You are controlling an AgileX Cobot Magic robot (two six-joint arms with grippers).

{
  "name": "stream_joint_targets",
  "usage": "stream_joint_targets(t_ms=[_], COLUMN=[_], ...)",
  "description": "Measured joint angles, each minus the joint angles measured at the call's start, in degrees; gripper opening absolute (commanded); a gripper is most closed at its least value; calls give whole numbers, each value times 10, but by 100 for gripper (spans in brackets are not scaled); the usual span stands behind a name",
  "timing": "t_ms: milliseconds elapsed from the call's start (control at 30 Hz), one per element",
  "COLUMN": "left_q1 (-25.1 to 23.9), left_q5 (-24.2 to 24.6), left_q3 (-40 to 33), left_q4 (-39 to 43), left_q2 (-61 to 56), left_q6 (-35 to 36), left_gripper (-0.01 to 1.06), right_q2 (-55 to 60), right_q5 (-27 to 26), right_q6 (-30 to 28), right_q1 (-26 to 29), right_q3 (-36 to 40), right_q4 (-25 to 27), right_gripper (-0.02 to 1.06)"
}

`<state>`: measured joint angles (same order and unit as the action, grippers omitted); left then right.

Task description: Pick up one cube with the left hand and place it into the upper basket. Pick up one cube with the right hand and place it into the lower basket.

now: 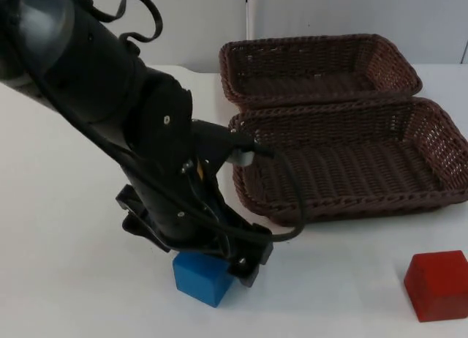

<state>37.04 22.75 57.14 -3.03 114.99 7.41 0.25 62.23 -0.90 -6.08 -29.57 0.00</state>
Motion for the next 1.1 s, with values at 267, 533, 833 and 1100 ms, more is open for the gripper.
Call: stream_joint_targets(t_ms=[267,533,833,1100], left_q1=[0,0,0,0], left_q5=[5,34,74,83], left_q3=[0,2,2,2], left_q4=[0,3,12,30], left_q2=[8,8,-59,-165], left_q6=[0,1,1,1], left_gripper=[74,0,0,0], right_q2=[0,0,0,0], right_q5=[0,0,0,0], right_q6=[0,0,0,0], right_q1=[0,0,0,0], right_q3=[0,0,0,0], right_q4=[0,0,0,0], right_gripper=[105,105,105,105])
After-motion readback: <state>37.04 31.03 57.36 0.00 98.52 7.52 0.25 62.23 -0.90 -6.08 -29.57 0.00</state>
